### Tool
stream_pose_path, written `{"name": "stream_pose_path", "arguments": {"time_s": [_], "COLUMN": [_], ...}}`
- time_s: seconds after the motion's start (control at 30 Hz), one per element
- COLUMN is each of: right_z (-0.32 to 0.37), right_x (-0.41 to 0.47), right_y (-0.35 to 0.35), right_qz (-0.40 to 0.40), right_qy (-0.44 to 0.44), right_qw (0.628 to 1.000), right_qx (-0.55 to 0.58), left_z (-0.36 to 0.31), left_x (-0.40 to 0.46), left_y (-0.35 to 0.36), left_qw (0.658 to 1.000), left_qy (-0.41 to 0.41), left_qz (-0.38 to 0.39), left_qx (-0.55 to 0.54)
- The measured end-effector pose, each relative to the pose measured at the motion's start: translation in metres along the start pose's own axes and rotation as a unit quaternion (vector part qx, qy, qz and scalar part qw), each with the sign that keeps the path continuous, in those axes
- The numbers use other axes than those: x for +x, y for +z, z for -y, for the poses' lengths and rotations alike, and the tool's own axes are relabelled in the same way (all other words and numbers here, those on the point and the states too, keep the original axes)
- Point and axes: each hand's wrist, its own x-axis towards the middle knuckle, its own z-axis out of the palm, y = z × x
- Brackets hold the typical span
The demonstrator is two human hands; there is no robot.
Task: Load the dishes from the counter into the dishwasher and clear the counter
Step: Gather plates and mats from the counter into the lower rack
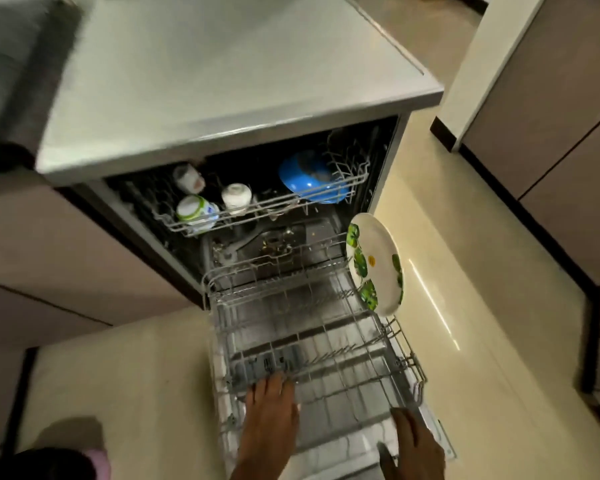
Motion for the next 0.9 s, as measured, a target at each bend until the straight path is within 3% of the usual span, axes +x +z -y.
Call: {"name": "stream_pose_path", "arguments": {"time_s": [0.03,0.1,0.2,0.4,0.6,0.77,0.9], "right_z": [0.013,0.035,0.075,0.126,0.153,0.2,0.249], "right_x": [-0.008,-0.015,-0.036,-0.078,-0.085,-0.08,-0.08], "right_y": [-0.017,-0.048,-0.111,-0.173,-0.167,-0.168,-0.157], "right_qz": [-0.009,-0.037,-0.081,-0.084,-0.038,-0.065,-0.009], "right_qy": [-0.018,-0.049,-0.125,-0.241,-0.322,-0.405,-0.441], "right_qw": [1.0,0.998,0.988,0.966,0.946,0.909,0.894], "right_qx": [0.0,0.001,-0.034,-0.037,-0.017,-0.076,-0.075], "left_z": [-0.007,-0.012,-0.022,-0.022,0.0,0.026,0.063], "left_x": [-0.014,-0.033,-0.07,-0.137,-0.175,-0.202,-0.227], "left_y": [-0.02,-0.051,-0.1,-0.153,-0.181,-0.196,-0.2], "left_qw": [1.0,0.999,0.997,0.992,0.982,0.965,0.955], "left_qy": [-0.002,0.006,-0.004,-0.044,-0.127,-0.188,-0.227], "left_qz": [0.013,-0.048,-0.075,-0.12,-0.134,-0.18,-0.186], "left_qx": [-0.01,-0.004,0.006,0.006,0.027,-0.023,-0.044]}}
